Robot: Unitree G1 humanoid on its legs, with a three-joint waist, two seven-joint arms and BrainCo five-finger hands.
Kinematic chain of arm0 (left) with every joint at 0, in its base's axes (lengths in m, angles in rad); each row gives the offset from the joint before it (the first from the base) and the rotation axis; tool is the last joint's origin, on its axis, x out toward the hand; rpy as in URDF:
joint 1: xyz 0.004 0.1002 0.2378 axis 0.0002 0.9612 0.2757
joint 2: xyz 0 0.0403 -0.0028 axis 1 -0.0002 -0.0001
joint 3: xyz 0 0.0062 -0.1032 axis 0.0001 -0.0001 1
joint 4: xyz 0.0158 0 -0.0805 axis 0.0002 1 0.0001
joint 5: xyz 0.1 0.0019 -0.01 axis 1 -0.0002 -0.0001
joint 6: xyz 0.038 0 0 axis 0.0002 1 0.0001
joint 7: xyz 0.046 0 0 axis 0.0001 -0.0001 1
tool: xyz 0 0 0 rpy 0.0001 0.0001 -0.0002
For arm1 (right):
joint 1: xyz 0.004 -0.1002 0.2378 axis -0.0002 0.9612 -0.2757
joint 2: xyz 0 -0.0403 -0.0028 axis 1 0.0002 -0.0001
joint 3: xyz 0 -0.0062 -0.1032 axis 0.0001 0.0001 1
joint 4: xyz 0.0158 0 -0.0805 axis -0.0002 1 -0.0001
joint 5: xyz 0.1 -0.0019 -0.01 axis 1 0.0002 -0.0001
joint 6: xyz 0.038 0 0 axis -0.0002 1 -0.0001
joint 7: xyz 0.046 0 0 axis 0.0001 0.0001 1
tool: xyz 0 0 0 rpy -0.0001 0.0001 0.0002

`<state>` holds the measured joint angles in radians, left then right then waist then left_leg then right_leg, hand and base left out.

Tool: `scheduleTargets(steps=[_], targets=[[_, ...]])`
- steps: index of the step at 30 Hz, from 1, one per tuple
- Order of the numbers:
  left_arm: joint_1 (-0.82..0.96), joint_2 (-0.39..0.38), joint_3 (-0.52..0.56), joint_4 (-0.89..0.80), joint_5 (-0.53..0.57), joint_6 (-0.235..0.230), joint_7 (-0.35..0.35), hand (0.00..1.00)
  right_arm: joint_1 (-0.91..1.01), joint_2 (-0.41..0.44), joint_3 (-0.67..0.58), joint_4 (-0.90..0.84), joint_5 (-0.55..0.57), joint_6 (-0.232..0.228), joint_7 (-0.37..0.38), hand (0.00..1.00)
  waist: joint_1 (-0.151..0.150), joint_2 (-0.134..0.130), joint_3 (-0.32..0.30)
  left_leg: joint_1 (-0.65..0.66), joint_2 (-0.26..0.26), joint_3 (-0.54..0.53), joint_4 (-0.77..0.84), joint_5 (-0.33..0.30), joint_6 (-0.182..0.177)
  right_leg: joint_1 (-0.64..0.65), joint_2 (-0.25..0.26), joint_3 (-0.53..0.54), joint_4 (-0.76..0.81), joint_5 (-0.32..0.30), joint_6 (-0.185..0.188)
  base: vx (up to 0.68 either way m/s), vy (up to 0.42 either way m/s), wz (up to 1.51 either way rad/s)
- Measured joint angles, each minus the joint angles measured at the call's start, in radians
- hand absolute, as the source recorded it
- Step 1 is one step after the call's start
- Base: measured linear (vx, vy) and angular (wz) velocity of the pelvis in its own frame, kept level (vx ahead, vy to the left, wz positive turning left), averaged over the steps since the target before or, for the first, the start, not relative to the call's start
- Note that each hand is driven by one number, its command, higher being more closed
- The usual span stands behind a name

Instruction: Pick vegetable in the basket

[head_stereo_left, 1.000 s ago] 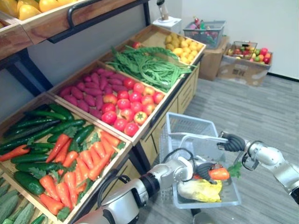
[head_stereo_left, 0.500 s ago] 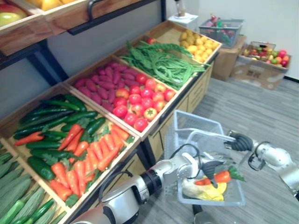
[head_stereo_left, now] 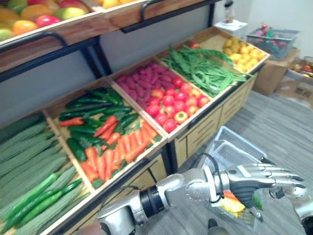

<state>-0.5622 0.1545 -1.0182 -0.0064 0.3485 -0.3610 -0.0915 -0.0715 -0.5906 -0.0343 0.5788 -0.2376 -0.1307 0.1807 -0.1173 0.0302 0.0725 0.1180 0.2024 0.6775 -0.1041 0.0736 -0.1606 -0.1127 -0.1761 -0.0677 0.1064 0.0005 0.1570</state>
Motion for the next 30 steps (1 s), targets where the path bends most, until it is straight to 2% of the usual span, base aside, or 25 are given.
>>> scheduleTargets(steps=[3, 6, 8, 11, 13, 15, 17, 18, 19, 21, 26, 28, 30], targets=[[0.024, 0.035, 0.000, -0.059, -0.055, 0.000, 0.002, 0.00, -0.003, 0.077, -0.064, 0.089, 0.000, 0.017, -0.050, 1.00, 0.037, -0.009, -0.007, -0.021, 0.000, -0.056, 0.000, 0.013, 0.009, 0.020, -0.011, -0.052, -0.002, 0.000, 0.000, -0.03, -0.017, 0.56], [0.076, 0.089, 0.024, -0.126, -0.102, 0.000, 0.003, 0.00, -0.007, 0.153, -0.178, 0.208, 0.001, 0.030, -0.099, 1.00, 0.046, -0.018, -0.033, -0.064, -0.002, -0.131, 0.000, 0.031, 0.021, 0.034, -0.024, -0.118, -0.010, 0.000, 0.000, -0.02, -0.015, 0.66], [0.145, 0.138, 0.092, -0.171, -0.138, 0.001, 0.004, 0.00, -0.003, 0.200, -0.265, 0.288, 0.006, 0.035, -0.133, 1.00, 0.064, -0.027, -0.043, -0.081, -0.002, -0.171, -0.001, 0.041, 0.025, 0.050, -0.027, -0.155, -0.019, 0.000, 0.000, -0.02, -0.008, 0.55], [0.261, 0.184, 0.263, -0.206, -0.181, 0.004, 0.015, 0.00, 0.007, 0.237, -0.387, 0.421, 0.044, 0.037, -0.172, 1.00, 0.070, -0.035, -0.055, -0.118, -0.005, -0.238, -0.001, 0.056, 0.032, 0.067, -0.031, -0.216, -0.029, -0.001, -0.002, -0.03, -0.006, 0.65], [0.376, 0.214, 0.433, -0.221, -0.204, 0.018, 0.040, 0.00, 0.029, 0.260, -0.469, 0.527, 0.081, 0.041, -0.197, 1.00, 0.083, -0.043, -0.058, -0.142, -0.007, -0.291, -0.001, 0.067, 0.037, 0.088, -0.031, -0.263, -0.040, -0.005, -0.002, -0.03, -0.004, 0.63], [0.457, 0.215, 0.545, -0.221, -0.229, 0.028, 0.049, 0.00, 0.056, 0.271, -0.490, 0.575, 0.100, 0.044, -0.206, 1.00, 0.095, -0.048, -0.062, -0.156, -0.009, -0.322, -0.001, 0.073, 0.039, 0.098, -0.031, -0.288, -0.045, -0.012, -0.004, -0.01, -0.008, 0.51], [0.580, 0.207, 0.718, -0.209, -0.226, 0.056, 0.069, 0.00, 0.090, 0.307, -0.533, 0.608, 0.138, 0.063, -0.218, 1.00, 0.095, -0.054, -0.066, -0.180, -0.014, -0.369, 0.000, 0.078, 0.037, 0.109, -0.031, -0.331, -0.053, -0.022, -0.009, 0.00, -0.008, 0.57], [0.607, 0.205, 0.757, -0.198, -0.225, 0.063, 0.075, 0.00, 0.099, 0.318, -0.548, 0.609, 0.143, 0.067, -0.219, 1.00, 0.095, -0.056, -0.066, -0.183, -0.016, -0.380, 0.000, 0.078, 0.038, 0.114, -0.031, -0.340, -0.053, -0.023, -0.010, 0.01, 0.001, 0.47], [0.658, 0.193, 0.850, -0.152, -0.218, 0.082, 0.089, 0.00, 0.127, 0.345, -0.569, 0.609, 0.169, 0.067, -0.220, 1.00, 0.097, -0.062, -0.067, -0.186, -0.021, -0.401, 0.000, 0.078, 0.038, 0.124, -0.034, -0.359, -0.051, -0.027, -0.011, 0.00, 0.003, 0.36], [0.697, 0.163, 0.967, -0.066, -0.208, 0.100, 0.099, 0.00, 0.156, 0.374, -0.599, 0.608, 0.184, 0.065, -0.221, 1.00, 0.099, -0.065, -0.068, -0.186, -0.027, -0.426, 0.000, 0.075, 0.042, 0.136, -0.037, -0.377, -0.047, -0.040, -0.009, 0.02, 0.000, 0.39], [0.724, 0.066, 1.259, 0.202, -0.168, 0.187, 0.190, 0.00, 0.206, 0.425, -0.666, 0.587, 0.217, 0.062, -0.218, 1.00, 0.098, -0.084, -0.074, -0.188, -0.043, -0.475, 0.000, 0.073, 0.044, 0.140, -0.057, -0.400, 0.014, -0.098, -0.013, 0.02, -0.005, 0.30], [0.726, 0.061, 1.333, 0.298, -0.166, 0.215, 0.239, 0.00, 0.210, 0.443, -0.665, 0.571, 0.217, 0.059, -0.217, 1.00, 0.098, -0.090, -0.075, -0.187, -0.043, -0.474, 0.000, 0.070, 0.045, 0.140, -0.058, -0.400, 0.020, -0.104, -0.015, 0.05, -0.020, 0.05], [0.726, 0.056, 1.395, 0.401, -0.142, 0.224, 0.280, 0.00, 0.210, 0.455, -0.664, 0.565, 0.217, 0.057, -0.216, 1.00, 0.098, -0.091, -0.077, -0.186, -0.044, -0.473, 0.000, 0.066, 0.044, 0.140, -0.058, -0.398, 0.018, -0.104, -0.017, 0.06, -0.021, -0.03]])
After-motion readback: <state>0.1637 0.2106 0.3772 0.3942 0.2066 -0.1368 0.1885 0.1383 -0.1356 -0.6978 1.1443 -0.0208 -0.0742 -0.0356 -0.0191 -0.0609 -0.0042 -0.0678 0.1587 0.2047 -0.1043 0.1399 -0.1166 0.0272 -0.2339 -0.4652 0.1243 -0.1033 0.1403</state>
